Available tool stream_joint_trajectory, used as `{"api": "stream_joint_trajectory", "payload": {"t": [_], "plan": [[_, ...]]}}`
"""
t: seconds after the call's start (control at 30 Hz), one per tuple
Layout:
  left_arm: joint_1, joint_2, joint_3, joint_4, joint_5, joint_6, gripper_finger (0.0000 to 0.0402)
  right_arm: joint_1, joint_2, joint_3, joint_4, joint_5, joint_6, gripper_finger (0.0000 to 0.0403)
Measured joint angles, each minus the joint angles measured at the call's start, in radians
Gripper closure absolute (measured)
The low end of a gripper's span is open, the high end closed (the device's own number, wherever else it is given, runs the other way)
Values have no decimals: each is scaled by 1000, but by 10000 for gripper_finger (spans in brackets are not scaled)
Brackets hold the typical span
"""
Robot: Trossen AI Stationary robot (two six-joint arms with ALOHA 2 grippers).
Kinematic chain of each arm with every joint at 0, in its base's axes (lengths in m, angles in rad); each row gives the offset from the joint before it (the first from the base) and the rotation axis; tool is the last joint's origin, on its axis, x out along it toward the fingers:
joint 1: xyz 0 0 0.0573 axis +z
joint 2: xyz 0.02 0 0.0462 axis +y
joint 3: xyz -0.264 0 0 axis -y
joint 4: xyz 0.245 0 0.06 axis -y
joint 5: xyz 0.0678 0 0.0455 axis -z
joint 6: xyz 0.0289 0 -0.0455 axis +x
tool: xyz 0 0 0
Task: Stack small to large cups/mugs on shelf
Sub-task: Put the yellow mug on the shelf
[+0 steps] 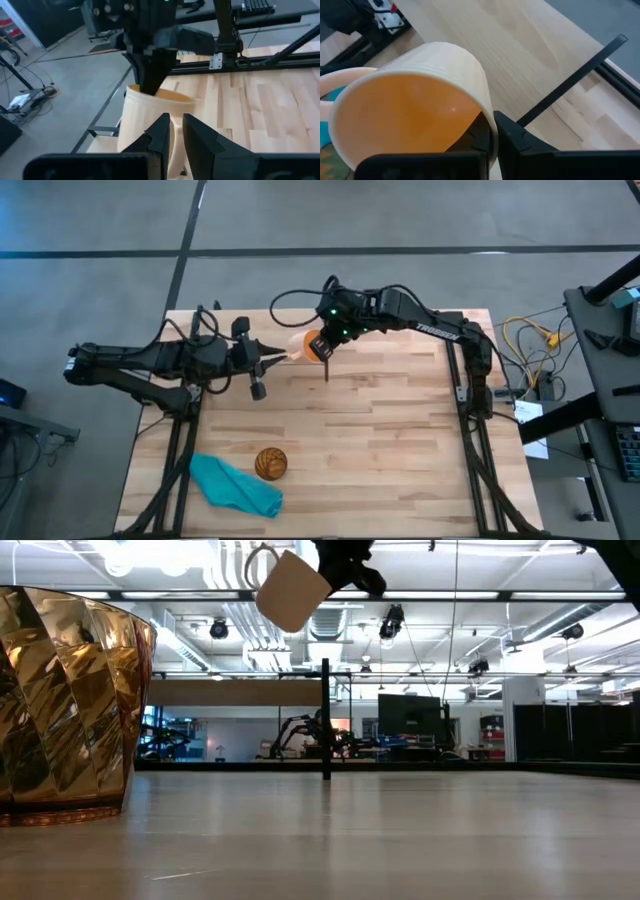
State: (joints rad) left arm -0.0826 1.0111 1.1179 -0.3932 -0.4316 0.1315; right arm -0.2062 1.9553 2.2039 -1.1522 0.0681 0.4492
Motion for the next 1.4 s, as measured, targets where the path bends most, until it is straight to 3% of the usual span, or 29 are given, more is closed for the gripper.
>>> {"api": "stream_joint_trajectory", "payload": {"t": [0.47,0.63,0.93,1.23,1.4], "plan": [[0,0,-9,28,2,58,363,-4,-2,0,3,2,-21,394],[18,7,-10,23,3,-38,363,-4,-3,0,3,2,-26,394],[24,10,-8,18,3,-63,361,-4,-3,0,4,2,-42,394],[36,35,-13,10,6,-126,282,-29,-4,-1,24,3,-42,394],[36,62,-13,11,-62,-116,268,-50,-4,-1,40,4,-42,394]]}}
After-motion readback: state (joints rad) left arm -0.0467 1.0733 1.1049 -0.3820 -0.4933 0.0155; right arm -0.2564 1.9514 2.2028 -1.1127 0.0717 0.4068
